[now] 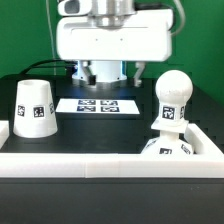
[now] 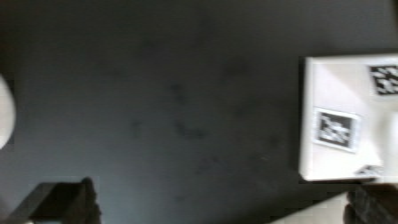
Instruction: Assemble lamp
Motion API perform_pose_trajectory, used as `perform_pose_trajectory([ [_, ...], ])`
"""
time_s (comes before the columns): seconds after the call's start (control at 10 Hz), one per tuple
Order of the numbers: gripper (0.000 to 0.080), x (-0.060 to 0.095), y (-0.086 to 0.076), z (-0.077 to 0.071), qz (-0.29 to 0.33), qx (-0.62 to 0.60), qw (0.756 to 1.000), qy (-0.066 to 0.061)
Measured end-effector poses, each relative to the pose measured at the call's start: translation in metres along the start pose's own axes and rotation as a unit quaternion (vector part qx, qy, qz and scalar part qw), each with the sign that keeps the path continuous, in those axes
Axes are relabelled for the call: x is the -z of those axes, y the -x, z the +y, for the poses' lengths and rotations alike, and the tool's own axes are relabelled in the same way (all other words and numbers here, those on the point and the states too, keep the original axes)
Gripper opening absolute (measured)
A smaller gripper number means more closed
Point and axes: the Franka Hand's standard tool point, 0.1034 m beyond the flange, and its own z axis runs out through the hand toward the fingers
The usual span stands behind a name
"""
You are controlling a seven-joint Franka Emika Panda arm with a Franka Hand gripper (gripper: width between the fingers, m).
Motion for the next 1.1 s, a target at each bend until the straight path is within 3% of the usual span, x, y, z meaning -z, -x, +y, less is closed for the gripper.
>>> perform_pose_trajectory([
  [0.2,0.0699,0.005,-0.004,0.051,0.000,0.040,0.999,0.007],
  [0.4,0.0699,0.010,-0.010,0.081,0.004,0.051,0.999,0.011],
  [0.7,0.0699,0.016,-0.017,0.104,0.009,0.041,0.999,0.015],
  [1.1,0.0699,0.002,-0.003,0.111,0.008,0.031,0.999,0.021],
])
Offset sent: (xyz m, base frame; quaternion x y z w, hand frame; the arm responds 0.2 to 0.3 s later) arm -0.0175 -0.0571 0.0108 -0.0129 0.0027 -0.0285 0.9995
